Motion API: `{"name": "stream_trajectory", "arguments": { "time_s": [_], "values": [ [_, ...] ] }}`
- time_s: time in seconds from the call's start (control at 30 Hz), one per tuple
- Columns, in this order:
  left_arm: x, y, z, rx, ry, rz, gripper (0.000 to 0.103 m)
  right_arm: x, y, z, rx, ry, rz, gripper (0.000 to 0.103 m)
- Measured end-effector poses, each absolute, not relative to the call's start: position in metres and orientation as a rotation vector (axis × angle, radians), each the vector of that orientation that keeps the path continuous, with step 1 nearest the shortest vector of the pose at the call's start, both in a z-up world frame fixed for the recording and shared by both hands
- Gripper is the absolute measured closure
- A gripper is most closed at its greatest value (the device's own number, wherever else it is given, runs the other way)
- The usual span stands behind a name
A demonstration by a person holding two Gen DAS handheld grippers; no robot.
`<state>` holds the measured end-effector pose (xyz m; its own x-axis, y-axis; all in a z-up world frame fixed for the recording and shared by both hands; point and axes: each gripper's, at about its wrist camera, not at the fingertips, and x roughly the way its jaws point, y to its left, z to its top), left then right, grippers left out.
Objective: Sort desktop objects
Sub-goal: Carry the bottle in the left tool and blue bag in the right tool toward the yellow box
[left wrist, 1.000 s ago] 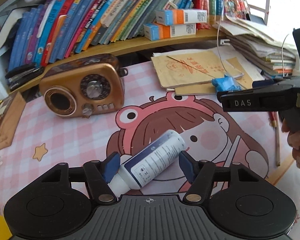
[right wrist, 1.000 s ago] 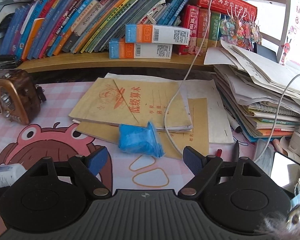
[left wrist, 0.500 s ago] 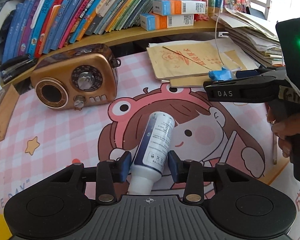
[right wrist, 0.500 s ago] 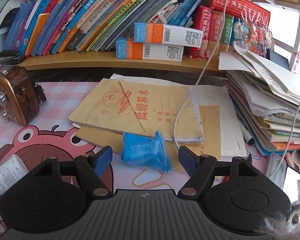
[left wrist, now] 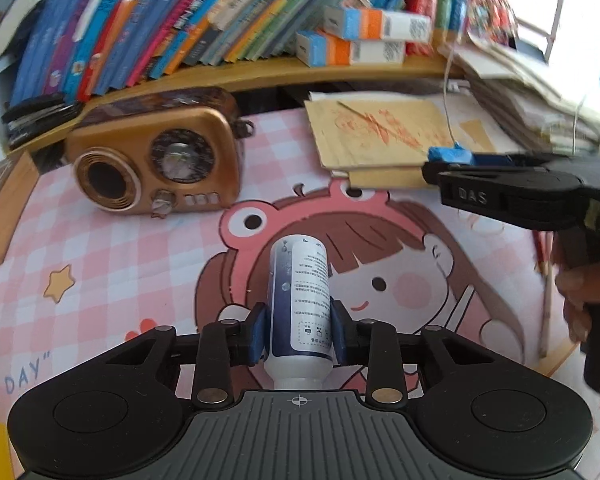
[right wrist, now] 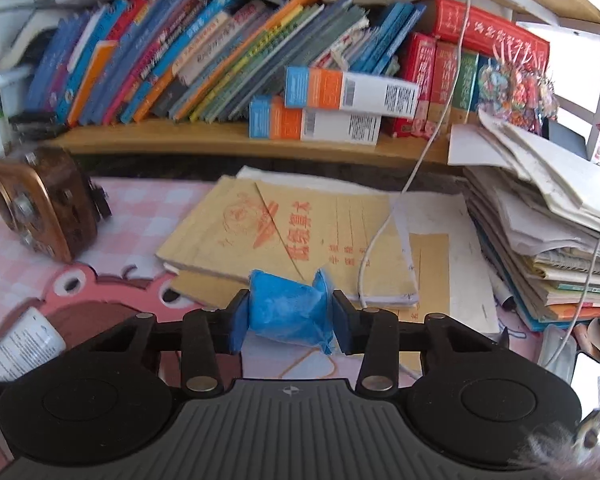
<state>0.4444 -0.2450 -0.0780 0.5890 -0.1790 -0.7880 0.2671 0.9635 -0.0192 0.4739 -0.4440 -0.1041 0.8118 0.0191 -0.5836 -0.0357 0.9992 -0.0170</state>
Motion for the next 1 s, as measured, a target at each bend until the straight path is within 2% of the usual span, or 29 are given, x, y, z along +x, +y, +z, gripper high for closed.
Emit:
{"name": "stream_trajectory", "arguments": {
  "time_s": [0.5, 1.0],
  "values": [
    [0.391, -0.196, -0.024, -0.162, 0.813, -0.228, 0.072, 0.389, -0.407, -0.072, -0.012, 0.619, 0.195, 0.066],
    [0.288, -0.148, -0.007, -0.363, 0.799, -0.182, 0.072, 0.294, -0.389, -0.057, 0.033, 0.692, 0.275, 0.067]
  ]
}}
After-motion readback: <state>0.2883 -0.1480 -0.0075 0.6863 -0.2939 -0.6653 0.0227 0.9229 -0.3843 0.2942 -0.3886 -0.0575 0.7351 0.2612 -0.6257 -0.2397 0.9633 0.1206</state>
